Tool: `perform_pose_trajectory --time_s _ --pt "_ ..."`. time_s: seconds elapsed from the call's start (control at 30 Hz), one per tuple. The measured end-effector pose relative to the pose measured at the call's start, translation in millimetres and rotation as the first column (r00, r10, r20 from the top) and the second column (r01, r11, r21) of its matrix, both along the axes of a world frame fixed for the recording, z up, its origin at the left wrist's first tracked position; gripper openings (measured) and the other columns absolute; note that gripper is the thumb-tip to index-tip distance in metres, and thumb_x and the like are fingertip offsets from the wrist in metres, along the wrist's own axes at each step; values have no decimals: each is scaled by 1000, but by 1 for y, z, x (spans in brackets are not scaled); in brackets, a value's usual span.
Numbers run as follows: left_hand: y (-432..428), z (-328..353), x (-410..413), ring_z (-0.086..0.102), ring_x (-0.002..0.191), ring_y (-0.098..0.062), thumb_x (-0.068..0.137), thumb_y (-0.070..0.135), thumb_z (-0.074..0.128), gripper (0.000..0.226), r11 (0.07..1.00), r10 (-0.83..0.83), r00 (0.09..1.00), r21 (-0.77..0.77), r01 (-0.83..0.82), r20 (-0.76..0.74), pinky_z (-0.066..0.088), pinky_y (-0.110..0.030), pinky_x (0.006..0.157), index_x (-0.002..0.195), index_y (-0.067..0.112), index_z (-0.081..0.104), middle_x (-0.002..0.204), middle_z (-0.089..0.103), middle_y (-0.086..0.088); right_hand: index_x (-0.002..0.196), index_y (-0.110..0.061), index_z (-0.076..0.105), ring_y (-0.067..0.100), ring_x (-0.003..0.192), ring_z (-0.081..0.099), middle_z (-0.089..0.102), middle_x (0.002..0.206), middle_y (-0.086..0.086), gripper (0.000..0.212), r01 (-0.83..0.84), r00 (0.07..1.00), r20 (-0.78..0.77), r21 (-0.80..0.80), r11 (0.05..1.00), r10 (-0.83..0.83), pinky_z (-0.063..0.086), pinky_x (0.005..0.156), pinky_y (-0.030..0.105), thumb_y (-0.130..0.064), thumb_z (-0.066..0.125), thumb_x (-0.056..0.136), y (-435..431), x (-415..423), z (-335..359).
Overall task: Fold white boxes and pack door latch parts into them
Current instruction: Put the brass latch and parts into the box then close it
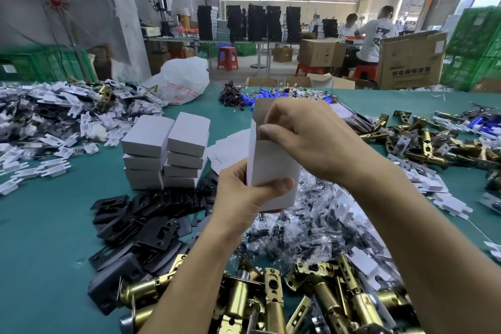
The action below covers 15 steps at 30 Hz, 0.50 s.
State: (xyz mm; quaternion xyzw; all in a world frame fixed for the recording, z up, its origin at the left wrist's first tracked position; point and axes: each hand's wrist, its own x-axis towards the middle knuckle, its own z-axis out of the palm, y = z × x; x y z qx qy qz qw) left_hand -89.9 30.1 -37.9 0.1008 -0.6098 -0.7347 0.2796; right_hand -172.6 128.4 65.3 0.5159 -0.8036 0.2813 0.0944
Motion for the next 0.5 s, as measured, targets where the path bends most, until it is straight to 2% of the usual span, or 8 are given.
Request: perform_pose_trajectory --time_s 0.1,0.17,0.23,0.3,0.37,0.43,0.5 --pt "1 1 0 72 78 -22 59 9 93 28 1000 12 1000 5 -12 -7 57 -32 57 81 22 80 86 75 -9 71 -24 59 16 69 53 59 68 -6 38 -21 1000 -7 74 997 22 33 60 34 -47 47 99 5 4 3" --pt "0 0 0 72 78 -22 59 8 92 27 1000 18 1000 20 -18 -9 57 -32 56 81 20 79 85 74 -10 64 -27 54 6 63 46 53 61 -9 46 -39 999 19 146 989 37 27 63 33 -58 41 94 9 6 5" --pt "0 0 0 72 79 -21 60 8 92 29 1000 10 1000 10 -10 -11 57 -31 56 81 21 79 84 74 -9 74 -33 58 3 73 46 57 71 -11 42 -19 999 -38 257 966 30 25 72 37 -69 38 85 10 7 7" --pt "0 0 1 72 78 -17 66 3 87 28 1000 -9 1000 -24 8 -21 57 -29 58 82 25 79 83 74 -6 82 -31 60 11 85 45 58 83 -9 46 30 993 -119 339 940 11 21 75 38 -72 40 79 10 7 8" --pt "0 -1 0 72 78 -16 68 -1 87 31 999 -22 999 -39 21 -32 57 -28 61 83 25 79 83 75 -5 87 -25 64 17 95 44 59 89 -6 46 36 989 -150 344 938 17 18 73 38 -68 50 80 11 7 7" --pt "-1 -1 0 72 77 -19 65 4 85 28 1000 -14 999 -15 13 -35 58 -31 61 85 23 80 84 75 -6 95 -27 59 15 100 42 59 96 -7 35 -20 990 -126 302 953 60 18 73 37 -60 61 81 12 9 5" --pt "-1 -2 0 72 75 -19 63 6 83 29 1000 -7 1000 -10 7 -27 58 -31 60 86 23 80 83 76 -7 110 -29 53 14 105 44 59 105 -11 39 -86 994 -48 275 958 103 26 83 37 -48 71 81 13 10 3"
